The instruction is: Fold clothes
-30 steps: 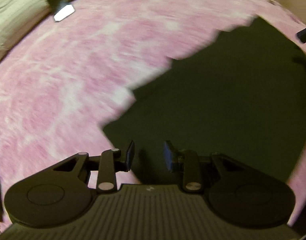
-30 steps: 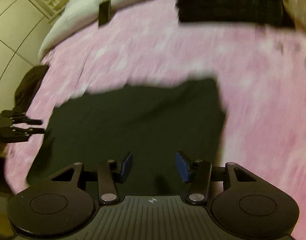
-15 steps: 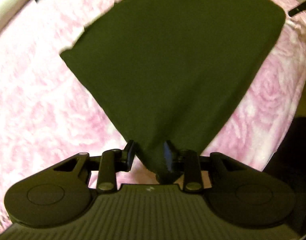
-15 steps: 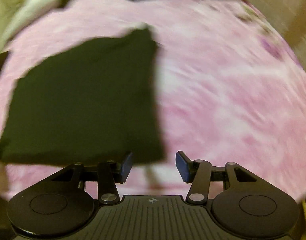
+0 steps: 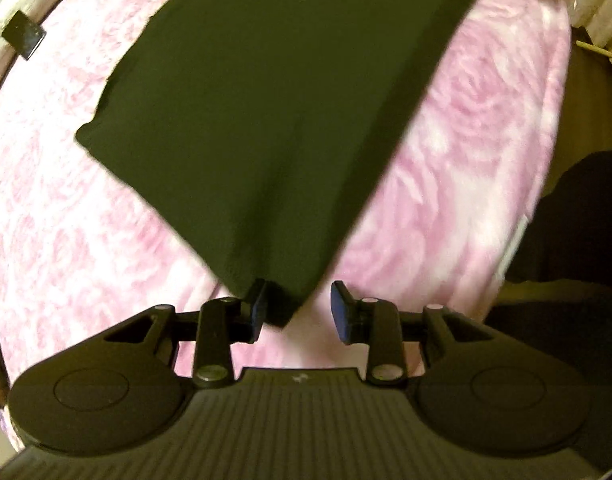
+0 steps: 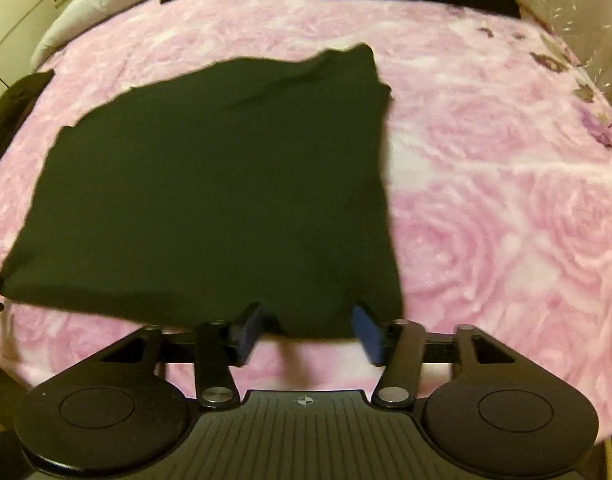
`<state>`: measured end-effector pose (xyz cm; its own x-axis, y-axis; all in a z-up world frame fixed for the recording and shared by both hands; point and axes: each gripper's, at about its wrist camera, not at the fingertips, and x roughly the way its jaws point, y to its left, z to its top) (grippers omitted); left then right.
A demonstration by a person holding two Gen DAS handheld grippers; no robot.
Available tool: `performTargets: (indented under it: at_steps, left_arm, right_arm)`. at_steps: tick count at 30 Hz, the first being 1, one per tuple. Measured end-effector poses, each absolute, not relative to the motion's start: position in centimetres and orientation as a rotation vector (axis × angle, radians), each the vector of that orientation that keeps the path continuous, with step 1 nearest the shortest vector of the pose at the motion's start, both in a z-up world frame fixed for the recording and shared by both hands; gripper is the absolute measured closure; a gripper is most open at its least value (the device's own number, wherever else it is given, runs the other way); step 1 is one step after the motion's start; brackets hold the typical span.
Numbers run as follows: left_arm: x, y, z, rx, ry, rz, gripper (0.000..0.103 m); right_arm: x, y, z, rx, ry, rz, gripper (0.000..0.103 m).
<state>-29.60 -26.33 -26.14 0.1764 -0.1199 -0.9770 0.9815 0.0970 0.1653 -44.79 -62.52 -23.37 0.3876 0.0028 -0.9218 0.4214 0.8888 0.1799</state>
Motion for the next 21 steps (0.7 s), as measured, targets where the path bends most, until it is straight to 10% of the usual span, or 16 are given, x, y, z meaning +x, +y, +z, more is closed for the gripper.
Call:
performTargets:
  at_steps: [21]
  left_arm:
    - [-20.0,-18.7,-23.0,1.104,0.683,-1.418,0.058]
  right_arm:
    - [-31.4,-26.2,-27.1,-0.456,1.122,0.301,0.027]
